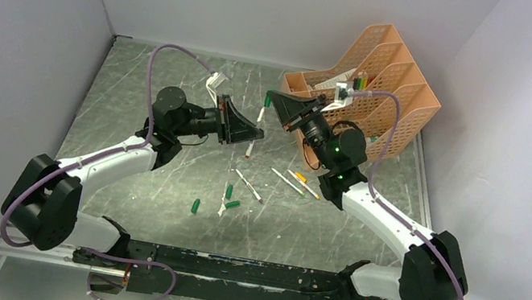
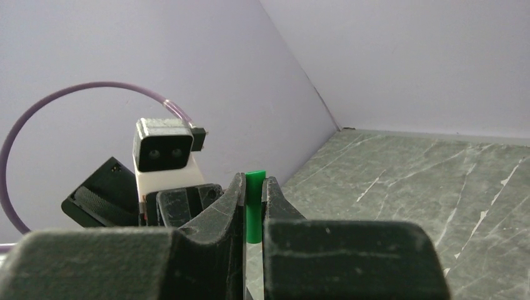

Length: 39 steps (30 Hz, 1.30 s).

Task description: Insert the pens into the pen caps

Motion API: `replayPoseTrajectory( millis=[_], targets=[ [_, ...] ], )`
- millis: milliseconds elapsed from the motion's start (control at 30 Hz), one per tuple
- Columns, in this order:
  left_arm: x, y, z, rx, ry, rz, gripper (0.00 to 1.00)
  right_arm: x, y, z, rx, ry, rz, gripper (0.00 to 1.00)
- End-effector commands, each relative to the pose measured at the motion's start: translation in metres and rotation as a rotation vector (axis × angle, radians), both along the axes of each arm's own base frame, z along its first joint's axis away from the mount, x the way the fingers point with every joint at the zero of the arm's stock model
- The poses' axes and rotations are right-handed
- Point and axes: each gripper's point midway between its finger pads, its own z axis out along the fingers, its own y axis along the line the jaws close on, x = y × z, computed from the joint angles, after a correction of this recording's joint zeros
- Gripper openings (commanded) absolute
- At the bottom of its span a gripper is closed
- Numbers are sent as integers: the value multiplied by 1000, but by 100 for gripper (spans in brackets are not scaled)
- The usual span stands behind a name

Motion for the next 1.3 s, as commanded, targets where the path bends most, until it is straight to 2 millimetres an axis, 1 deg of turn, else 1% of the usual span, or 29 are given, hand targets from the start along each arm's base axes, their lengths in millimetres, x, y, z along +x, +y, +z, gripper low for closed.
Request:
replayPoseTrajectory(
  millis=[0,33,167,300,567,767,967,1100,1267],
  targets=[
    [-2,-2,12,-10,-53,-10,7,-1,-5,41,18,-90,-32,0],
    [-3,-2,12,-9,-53,-12,7,0,-5,46,15,-102,-36,0],
    [-5,-4,11,-8,-53,-17,7,3,-3,53,5,-113,-41,0],
    [-6,-4,13,-16,-56,-25,7,3,0,44,1,-91,-24,0],
    [-8,-3,17,-19,-66,-24,7,0,-5,26,-1,-55,-32,0],
    [-5,-4,16,-20,-58,-19,7,-4,-7,16,15,-32,-23,0],
    [-6,-4,15,-25,-55,-23,7,-7,-9,14,9,-28,-24,0],
    [-8,-4,16,-22,-59,-26,7,-6,-11,20,12,-43,-39,0],
    [-10,-5,18,-17,-71,-33,7,-3,-8,37,13,-79,-38,0]
  ],
)
